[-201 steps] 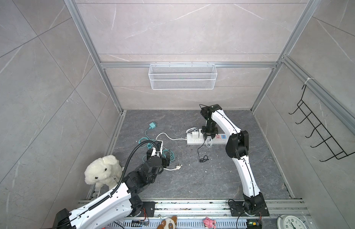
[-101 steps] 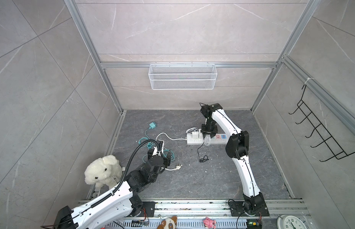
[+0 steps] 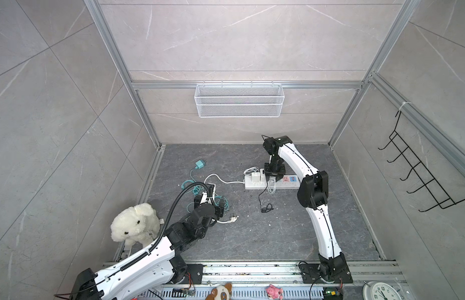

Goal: Insert plugs into power strip
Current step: Insert the plug into the socket, then press the plug into the socket.

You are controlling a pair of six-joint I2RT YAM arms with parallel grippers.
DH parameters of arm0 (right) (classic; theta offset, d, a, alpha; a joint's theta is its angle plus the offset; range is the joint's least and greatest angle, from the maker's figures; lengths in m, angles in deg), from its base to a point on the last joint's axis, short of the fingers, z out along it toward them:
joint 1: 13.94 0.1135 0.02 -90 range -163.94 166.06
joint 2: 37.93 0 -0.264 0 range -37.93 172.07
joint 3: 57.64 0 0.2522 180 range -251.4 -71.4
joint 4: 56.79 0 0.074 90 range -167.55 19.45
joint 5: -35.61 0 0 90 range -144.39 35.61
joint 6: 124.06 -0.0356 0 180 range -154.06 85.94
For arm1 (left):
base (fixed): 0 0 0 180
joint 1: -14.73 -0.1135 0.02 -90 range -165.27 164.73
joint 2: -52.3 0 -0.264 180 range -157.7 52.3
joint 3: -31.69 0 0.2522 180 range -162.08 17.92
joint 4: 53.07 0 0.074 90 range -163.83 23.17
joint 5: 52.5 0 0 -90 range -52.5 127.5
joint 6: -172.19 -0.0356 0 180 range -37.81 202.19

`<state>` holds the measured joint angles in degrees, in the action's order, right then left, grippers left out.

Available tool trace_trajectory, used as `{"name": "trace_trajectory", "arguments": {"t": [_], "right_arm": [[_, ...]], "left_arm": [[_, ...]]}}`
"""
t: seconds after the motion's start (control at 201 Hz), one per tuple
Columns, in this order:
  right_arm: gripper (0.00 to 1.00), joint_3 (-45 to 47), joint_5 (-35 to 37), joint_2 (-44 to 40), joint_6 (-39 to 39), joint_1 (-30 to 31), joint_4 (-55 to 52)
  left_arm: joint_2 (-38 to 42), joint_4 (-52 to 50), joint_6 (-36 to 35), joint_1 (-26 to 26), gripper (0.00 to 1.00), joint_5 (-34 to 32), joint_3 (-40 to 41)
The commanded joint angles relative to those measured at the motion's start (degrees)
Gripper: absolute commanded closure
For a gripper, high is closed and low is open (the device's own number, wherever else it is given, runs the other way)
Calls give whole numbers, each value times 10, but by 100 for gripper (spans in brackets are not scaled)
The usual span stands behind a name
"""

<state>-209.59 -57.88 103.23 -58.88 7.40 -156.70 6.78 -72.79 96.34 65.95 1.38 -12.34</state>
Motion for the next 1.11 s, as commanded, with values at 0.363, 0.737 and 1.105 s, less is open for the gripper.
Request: {"name": "trace_trajectory", "arguments": {"t": [0.363,0.737,1.105], "right_arm": [[55,1,23,-43,-7,0,5],[73,9,14,-37,-8,0,18],[86,-19,6,-2,2,0,10]], "left_arm": [[-7,24,-1,-2,22,-10,-31],[-5,25,-1,-2,22,-6,-29],[-3,22,-1,-2,22,-3,-28]]}}
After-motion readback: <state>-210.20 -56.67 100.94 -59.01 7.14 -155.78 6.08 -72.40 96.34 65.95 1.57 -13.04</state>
